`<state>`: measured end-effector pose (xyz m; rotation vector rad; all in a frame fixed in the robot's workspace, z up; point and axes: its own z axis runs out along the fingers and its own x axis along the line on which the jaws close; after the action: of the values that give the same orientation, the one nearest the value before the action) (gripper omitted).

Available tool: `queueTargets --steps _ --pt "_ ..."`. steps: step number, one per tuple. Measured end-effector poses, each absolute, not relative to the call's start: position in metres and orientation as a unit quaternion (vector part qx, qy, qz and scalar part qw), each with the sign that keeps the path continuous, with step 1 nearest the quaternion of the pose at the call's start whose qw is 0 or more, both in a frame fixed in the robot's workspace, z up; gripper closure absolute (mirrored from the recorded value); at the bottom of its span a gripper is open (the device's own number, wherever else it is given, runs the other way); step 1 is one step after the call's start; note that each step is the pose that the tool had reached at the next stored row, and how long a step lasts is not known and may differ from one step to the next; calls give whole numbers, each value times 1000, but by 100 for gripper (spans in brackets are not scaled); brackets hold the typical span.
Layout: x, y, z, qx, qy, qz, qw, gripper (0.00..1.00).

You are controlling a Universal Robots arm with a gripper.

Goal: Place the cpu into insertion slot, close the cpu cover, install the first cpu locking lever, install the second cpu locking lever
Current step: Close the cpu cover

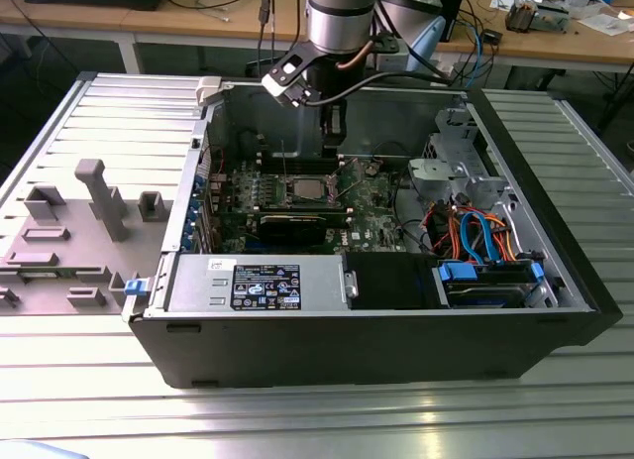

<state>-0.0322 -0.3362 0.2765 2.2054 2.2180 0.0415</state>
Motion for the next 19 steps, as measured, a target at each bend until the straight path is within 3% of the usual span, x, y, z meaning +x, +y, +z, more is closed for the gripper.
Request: queueTargets --steps 19 --pt "-31 -336 281 705 709 13 7 89"
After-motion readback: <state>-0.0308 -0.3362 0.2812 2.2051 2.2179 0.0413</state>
